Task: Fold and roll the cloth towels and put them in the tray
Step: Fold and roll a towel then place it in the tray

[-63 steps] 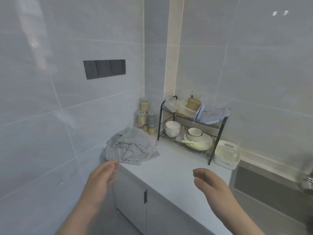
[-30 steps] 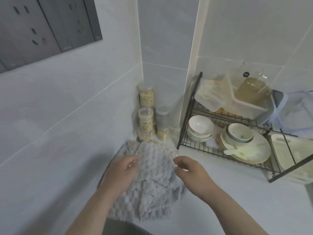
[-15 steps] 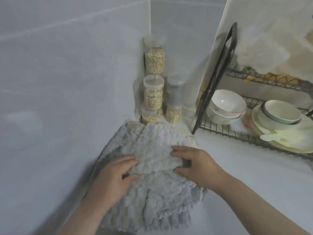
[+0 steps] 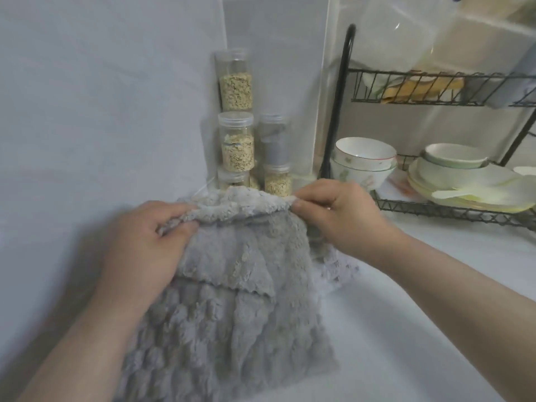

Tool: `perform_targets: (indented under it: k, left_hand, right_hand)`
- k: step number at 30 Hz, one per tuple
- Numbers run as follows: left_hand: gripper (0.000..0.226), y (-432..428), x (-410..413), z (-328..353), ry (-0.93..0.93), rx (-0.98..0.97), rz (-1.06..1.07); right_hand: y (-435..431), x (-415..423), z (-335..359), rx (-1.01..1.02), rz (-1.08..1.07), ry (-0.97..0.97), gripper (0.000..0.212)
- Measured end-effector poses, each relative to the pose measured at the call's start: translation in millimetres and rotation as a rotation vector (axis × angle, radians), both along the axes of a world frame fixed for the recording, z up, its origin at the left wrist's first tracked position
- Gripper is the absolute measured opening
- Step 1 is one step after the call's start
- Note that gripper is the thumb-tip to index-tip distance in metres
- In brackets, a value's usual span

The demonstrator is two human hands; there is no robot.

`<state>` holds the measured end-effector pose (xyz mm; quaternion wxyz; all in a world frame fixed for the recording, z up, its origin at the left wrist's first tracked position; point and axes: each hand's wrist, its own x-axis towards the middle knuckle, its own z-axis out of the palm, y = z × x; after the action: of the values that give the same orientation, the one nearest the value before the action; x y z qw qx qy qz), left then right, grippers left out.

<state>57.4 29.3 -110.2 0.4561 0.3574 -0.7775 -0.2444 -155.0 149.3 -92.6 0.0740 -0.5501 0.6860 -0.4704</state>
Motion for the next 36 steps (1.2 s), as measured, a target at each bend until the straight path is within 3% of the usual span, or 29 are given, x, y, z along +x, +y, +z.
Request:
perform_targets:
  k: [3,6,9,12,16,19,21,24,27,29,34,36]
  left_hand:
    - [0.021,-3.7,-4.2,14.6,0.097,0.077,0.025]
    - [0.02,-1.0,-4.5,21.2,0.049,0.162,0.002]
    - [0.019,16.2,-1.9,21.0,0.025,0.274,-0.147]
    - [0.032,37.9,0.8,23.7,0.013,0.337,-0.379]
    - [0.047,64.7,-6.4,53.4,0.027,0.556,-0.776]
    - [0.043,84.6,-15.5,84.9,0.017,0.685,-1.07]
    - [0.041,95.0,-22.4,103.2,0.004,0.679,-1.174]
    - [0.036,101.1,-29.6,125.1,-0.022,0.586,-1.153]
    - [0.034,106.3,-33.4,140.6,-0.036,0.532,-1.095]
    - [0.031,114.1,-38.3,148.1,-0.041,0.521,-1.059]
    - [0.024,146.2,-60.1,162.7,-0.09,0.373,-0.872]
    - [0.019,158.9,-68.5,169.3,-0.128,0.255,-0.805]
  right_hand:
    - [21.1,10.1,22.3,-0.022,-0.055,0.013,0.014]
    - [59.0,21.2,39.7,0.039,-0.113,0.041,0.011]
    - [98.6,35.8,34.6,0.338,-0.055,0.151,0.012]
    - [117.7,48.8,19.2,0.578,0.02,0.262,0.015]
    - [114.9,56.6,31.9,0.353,-0.124,0.167,0.034]
    - [111.0,55.5,47.0,0.266,-0.019,-0.02,0.05]
    - [118.2,51.8,50.2,0.295,0.038,-0.112,0.043]
    - [145.2,42.5,47.9,0.243,0.12,-0.345,0.032]
    - [178.7,39.5,37.7,0.183,0.246,-0.553,0.063]
    - [195.3,51.4,34.2,0.185,0.236,-0.485,0.076]
    - [197.7,90.7,41.9,0.141,0.004,-0.273,0.044]
    - [197.9,85.0,41.8,0.096,-0.153,-0.207,0.02]
